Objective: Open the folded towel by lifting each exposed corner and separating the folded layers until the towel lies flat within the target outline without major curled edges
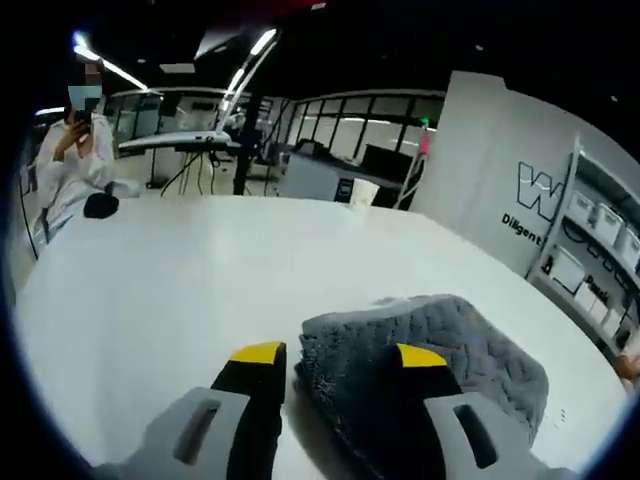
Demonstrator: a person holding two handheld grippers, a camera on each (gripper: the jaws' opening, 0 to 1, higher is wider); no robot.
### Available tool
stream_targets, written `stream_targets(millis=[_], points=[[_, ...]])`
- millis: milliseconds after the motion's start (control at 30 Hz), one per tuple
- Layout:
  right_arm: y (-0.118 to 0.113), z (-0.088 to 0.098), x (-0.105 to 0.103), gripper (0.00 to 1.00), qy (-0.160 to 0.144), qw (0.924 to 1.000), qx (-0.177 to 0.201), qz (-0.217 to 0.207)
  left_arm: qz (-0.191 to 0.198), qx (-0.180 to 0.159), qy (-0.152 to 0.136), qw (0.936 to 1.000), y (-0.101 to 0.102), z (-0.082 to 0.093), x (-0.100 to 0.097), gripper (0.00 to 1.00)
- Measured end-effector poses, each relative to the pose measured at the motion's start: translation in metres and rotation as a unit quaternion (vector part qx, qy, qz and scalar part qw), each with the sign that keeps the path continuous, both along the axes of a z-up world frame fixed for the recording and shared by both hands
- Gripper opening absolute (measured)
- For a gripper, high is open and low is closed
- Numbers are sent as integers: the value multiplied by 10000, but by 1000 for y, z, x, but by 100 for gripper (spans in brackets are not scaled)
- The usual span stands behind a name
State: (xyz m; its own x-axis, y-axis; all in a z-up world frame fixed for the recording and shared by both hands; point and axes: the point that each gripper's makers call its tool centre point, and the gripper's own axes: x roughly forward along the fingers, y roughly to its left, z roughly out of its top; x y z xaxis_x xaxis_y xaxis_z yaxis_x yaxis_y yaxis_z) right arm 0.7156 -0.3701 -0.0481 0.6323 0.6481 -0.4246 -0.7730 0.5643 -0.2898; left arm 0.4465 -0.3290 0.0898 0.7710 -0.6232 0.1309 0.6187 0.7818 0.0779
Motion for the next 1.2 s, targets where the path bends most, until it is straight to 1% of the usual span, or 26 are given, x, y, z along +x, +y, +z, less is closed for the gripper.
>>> stream_targets(millis=[67, 167, 233, 367, 433, 500, 600, 667, 733, 767, 833, 867, 967, 1033, 1067, 1200], points=[[1, -1, 1, 30, 11, 10000, -53, 40, -4, 0, -3, 10000, 0, 0, 0, 73], [0, -4, 1, 30, -5, 9998, -169, 60, -20, -3, 18, 10000, -1, -1, 1, 72], [-2, -5, -1, 31, -113, 9990, -384, 178, -19, 5, 25, 10000, -1, -1, 2, 72], [-4, -9, -6, 37, -187, 9978, -595, 242, -28, -6, 30, 10000, -1, -1, 2, 72], [-6, -12, -5, 37, -244, 9960, -801, 301, -46, 4, 43, 10000, -2, -2, 2, 72], [-7, -14, -3, 36, -423, 9918, -1147, 379, -61, 24, 72, 10000, -3, -3, 2, 71], [-4, -16, -2, 36, -437, 9904, -1251, 388, -78, 28, 66, 9999, -3, -3, 1, 71], [-6, -18, 0, 33, -507, 9868, -1483, 398, -84, 37, 69, 9999, -4, -3, 1, 71], [-7, -17, 0, 31, -482, 9871, -1481, 380, -86, 45, 59, 9999, -4, -3, 0, 71], [-7, -16, -1, 29, -380, 9888, -1398, 351, -88, 43, 57, 9999, -4, -3, 0, 70], [-9, -13, -1, 28, -307, 9912, -1258, 266, -86, 37, 50, 9999, -3, -2, 0, 70], [-10, -11, -2, 27, -310, 9917, -1219, 280, -77, 30, 45, 10000, -2, -2, 0, 70], [-11, -11, -2, 24, -379, 9909, -1257, 293, -67, 26, 50, 10000, -1, -2, 0, 70], [-11, -11, -2, 24, -280, 9937, -1058, 255, -68, 28, 55, 10000, -1, -2, 0, 70], [-10, -11, -3, 24, -159, 9958, -880, 198, -66, 30, 56, 10000, -1, -1, 0, 70], [-13, -7, -1, 24, -30, 9984, -535, 165, -75, 31, 53, 10000, -1, -1, -1, 69]])
